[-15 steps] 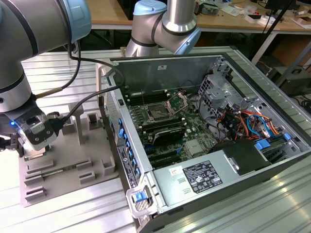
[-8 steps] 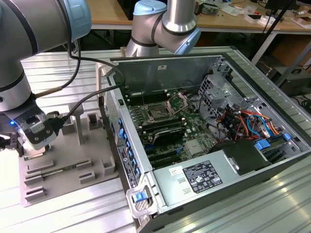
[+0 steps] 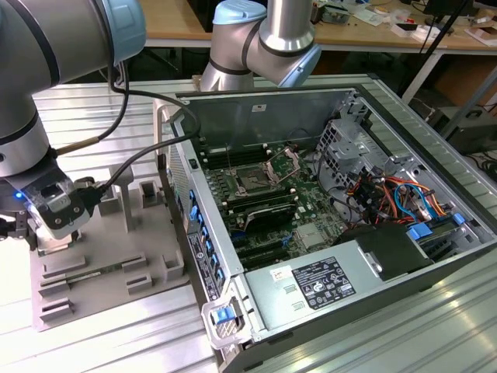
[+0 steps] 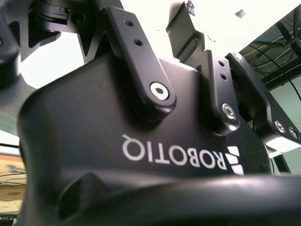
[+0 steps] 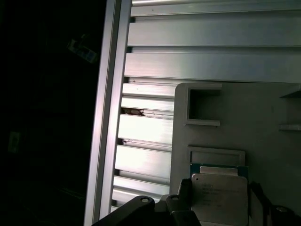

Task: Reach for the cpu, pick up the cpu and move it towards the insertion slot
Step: 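Pick up the cpu and move it towards the insertion slot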

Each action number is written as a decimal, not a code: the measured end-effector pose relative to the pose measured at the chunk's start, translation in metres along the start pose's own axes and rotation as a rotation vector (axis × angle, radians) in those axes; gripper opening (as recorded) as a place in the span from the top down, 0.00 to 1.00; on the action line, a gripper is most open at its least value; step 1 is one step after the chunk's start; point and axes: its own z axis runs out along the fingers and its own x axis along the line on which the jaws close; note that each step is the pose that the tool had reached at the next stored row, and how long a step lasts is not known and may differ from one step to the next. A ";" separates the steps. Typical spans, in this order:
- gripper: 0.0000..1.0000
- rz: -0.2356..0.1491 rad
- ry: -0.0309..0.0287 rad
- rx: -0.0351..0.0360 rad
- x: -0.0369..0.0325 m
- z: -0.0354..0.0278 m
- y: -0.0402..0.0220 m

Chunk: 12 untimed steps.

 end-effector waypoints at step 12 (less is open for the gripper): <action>0.45 0.000 0.0000 -0.0002 0.0000 -0.0030 0.0001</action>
